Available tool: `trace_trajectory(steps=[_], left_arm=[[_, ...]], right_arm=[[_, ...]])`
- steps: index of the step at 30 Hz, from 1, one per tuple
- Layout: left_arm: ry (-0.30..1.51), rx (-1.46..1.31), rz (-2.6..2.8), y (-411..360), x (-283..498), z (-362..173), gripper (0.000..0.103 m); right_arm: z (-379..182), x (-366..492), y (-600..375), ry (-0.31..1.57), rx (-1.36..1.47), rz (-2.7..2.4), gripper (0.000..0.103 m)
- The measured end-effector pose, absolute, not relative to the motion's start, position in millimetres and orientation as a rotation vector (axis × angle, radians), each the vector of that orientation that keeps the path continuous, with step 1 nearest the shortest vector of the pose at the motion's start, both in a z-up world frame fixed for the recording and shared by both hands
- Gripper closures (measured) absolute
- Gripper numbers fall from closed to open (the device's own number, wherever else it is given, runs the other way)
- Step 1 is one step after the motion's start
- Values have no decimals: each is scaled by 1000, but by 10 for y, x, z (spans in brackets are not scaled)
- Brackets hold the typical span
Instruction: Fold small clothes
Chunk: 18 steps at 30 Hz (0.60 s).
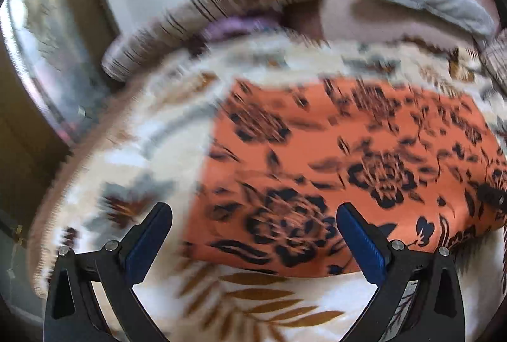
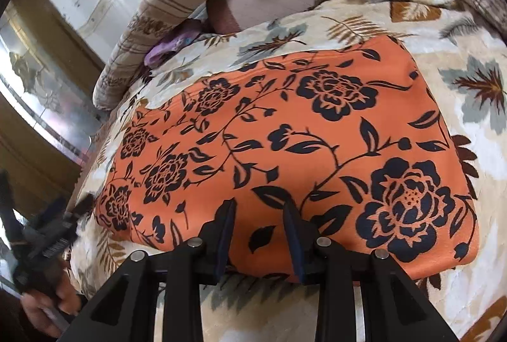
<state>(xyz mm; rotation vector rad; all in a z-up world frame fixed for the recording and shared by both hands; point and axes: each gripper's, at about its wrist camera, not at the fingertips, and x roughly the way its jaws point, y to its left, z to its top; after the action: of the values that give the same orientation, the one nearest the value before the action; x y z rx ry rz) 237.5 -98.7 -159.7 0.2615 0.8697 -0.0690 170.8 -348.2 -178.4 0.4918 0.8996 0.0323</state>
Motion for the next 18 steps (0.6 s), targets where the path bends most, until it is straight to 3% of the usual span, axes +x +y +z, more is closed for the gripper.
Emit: trace_trajectory(steps=[3, 9, 11, 12, 13, 18], left_arm=[[1021, 233, -90, -1042, 2545, -1925, 0], [1003, 166, -87, -809, 2441, -1771, 0], [1015, 106, -86, -626, 2381, -1715, 0], [1036, 65, -85, -519, 2359, -1700, 0], [1056, 30, -85, -434, 2331, -1706, 0], [1140, -191, -93, -63, 2227, -1793, 0]], right_arm=[[-1862, 1751, -3493, 934, 501, 41, 68], [-1824, 1682, -3568, 911, 573, 88, 67], [-1806, 1639, -3599, 899, 632, 132, 56], [-1801, 1609, -3604, 894, 660, 150, 34], [-1796, 1573, -3606, 887, 685, 165, 28], [-1890, 1329, -3676, 909, 812, 209, 28]])
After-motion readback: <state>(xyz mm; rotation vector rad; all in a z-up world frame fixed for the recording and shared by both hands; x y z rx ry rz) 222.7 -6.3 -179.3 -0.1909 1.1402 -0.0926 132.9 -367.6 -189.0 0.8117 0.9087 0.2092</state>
